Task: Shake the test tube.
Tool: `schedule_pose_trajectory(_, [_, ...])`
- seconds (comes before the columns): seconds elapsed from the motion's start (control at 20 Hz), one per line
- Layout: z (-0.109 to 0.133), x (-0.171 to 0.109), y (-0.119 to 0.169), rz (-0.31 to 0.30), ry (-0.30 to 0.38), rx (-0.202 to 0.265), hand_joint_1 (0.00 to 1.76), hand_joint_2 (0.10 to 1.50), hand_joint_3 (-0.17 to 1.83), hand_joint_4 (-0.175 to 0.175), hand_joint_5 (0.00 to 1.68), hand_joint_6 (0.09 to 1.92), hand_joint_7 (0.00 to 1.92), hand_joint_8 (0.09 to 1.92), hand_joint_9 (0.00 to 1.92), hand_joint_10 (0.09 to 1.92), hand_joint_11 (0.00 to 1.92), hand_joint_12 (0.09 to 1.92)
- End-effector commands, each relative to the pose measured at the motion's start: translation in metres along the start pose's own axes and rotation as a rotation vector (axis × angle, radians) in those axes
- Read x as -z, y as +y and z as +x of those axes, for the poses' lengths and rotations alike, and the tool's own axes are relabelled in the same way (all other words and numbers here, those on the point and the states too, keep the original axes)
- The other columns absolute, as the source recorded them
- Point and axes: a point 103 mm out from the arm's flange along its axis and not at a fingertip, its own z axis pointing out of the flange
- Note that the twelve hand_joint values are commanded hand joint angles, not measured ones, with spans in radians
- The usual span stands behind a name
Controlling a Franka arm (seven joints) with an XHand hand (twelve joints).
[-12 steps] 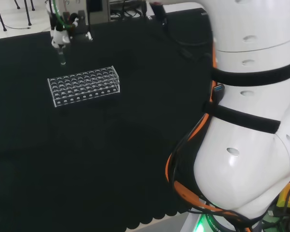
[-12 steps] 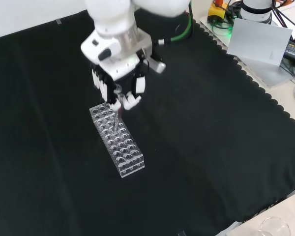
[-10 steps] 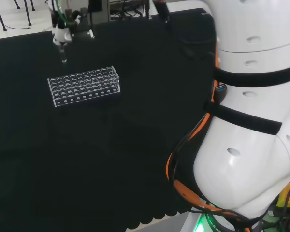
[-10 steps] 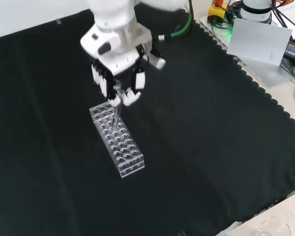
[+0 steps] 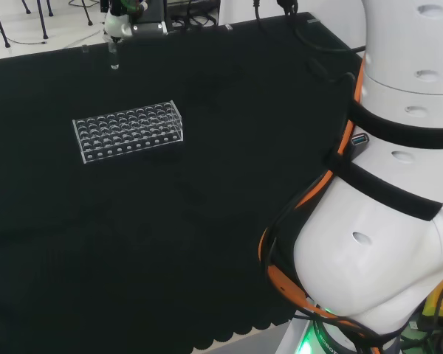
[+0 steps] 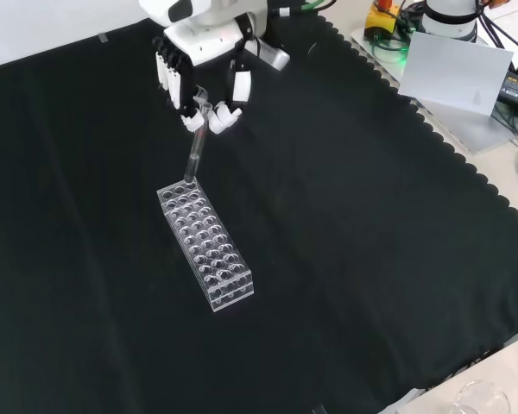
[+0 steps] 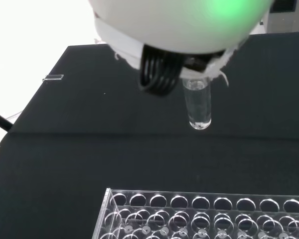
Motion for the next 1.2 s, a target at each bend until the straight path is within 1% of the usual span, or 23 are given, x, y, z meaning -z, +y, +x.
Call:
schedule_pose_trajectory(0.05, [0.023,0.000,-0.002,0.002,0.029,0.036,1.34,0.45,0.91,-0.175,1.41,0.50,1.48,0.48,1.59,0.79,1.36,1.01])
schedule_pose_trajectory(0.25, [0.052,0.004,-0.003,-0.001,0.069,0.086,1.34,0.45,0.91,-0.175,1.41,0.50,1.48,0.48,1.59,0.79,1.36,1.01])
schedule_pose_trajectory(0.35, [0.063,0.005,-0.004,-0.003,0.074,0.112,1.34,0.45,0.92,-0.175,1.41,0.50,1.48,0.48,1.60,0.79,1.36,1.01])
schedule_pose_trajectory(0.45, [0.066,0.006,-0.005,-0.005,0.062,0.120,1.34,0.45,0.92,-0.175,1.41,0.50,1.48,0.47,1.60,0.79,1.36,1.01])
schedule_pose_trajectory(0.5, [0.062,0.006,-0.005,-0.005,0.053,0.115,1.34,0.45,0.92,-0.175,1.41,0.50,1.48,0.47,1.60,0.79,1.36,1.01])
schedule_pose_trajectory(0.6, [0.051,0.005,-0.005,-0.002,0.026,0.097,1.34,0.45,0.92,-0.175,1.42,0.49,1.48,0.47,1.60,0.79,1.36,1.01])
schedule_pose_trajectory(0.7, [0.032,0.003,-0.006,0.003,-0.015,0.068,1.34,0.45,0.92,-0.175,1.42,0.49,1.48,0.47,1.60,0.79,1.36,1.01])
schedule_pose_trajectory(0.95, [-0.035,-0.001,-0.013,0.026,-0.135,-0.041,1.34,0.45,0.92,-0.175,1.42,0.49,1.48,0.47,1.60,0.79,1.36,1.02])
schedule_pose_trajectory(1.1, [-0.076,0.003,-0.020,0.033,-0.182,-0.112,1.34,0.45,0.92,-0.175,1.42,0.49,1.48,0.47,1.60,0.79,1.36,1.02])
schedule_pose_trajectory(1.2, [-0.093,0.007,-0.024,0.032,-0.203,-0.143,1.34,0.45,0.92,-0.175,1.42,0.49,1.48,0.47,1.60,0.79,1.36,1.02])
